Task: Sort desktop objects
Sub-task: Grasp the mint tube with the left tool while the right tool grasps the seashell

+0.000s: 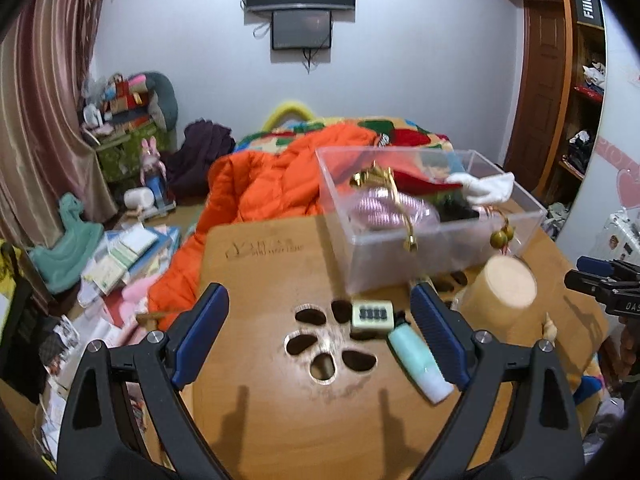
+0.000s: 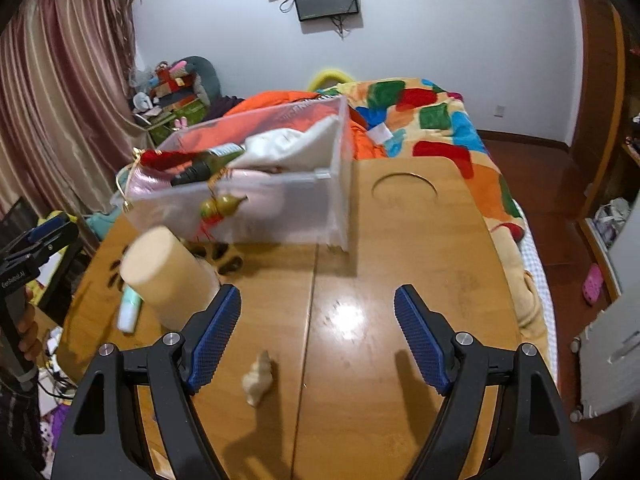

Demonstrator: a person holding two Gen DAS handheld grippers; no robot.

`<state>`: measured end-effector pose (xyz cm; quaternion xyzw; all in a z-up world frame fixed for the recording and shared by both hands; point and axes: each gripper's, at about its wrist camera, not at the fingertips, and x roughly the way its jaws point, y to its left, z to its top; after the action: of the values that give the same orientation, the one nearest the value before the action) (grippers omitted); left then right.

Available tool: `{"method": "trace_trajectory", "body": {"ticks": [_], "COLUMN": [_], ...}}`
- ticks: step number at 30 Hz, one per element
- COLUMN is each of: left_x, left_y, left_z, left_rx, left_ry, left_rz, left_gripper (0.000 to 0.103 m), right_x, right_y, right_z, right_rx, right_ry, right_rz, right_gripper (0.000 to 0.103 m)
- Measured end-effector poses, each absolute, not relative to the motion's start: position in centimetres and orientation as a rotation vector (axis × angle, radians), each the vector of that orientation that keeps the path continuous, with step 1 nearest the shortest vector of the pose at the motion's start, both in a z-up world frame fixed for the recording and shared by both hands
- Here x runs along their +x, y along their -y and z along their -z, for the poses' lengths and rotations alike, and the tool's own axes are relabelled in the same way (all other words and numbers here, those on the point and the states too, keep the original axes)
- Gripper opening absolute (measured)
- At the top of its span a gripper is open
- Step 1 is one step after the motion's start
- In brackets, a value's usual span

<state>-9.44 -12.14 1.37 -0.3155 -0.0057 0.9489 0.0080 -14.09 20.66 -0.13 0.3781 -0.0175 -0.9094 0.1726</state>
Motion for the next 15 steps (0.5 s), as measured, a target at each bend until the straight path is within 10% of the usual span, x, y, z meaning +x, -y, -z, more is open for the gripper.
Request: {"method": "trace_trajectory", "body": {"ticks": [15], "left_x": [-9.6], "left_y": [9.8], "left_z": [4.2], "left_rx": [-1.203], "left_ry": [0.143], "left_rz": [-2.796], "left_gripper": [0.093], "right_x": [-11.9], "right_y": [-20.2], "right_z": [3.1], "right_rx": [1.126], "right_ry": [0.061], "right_rz": [2.516], "right_gripper": [0.076]}}
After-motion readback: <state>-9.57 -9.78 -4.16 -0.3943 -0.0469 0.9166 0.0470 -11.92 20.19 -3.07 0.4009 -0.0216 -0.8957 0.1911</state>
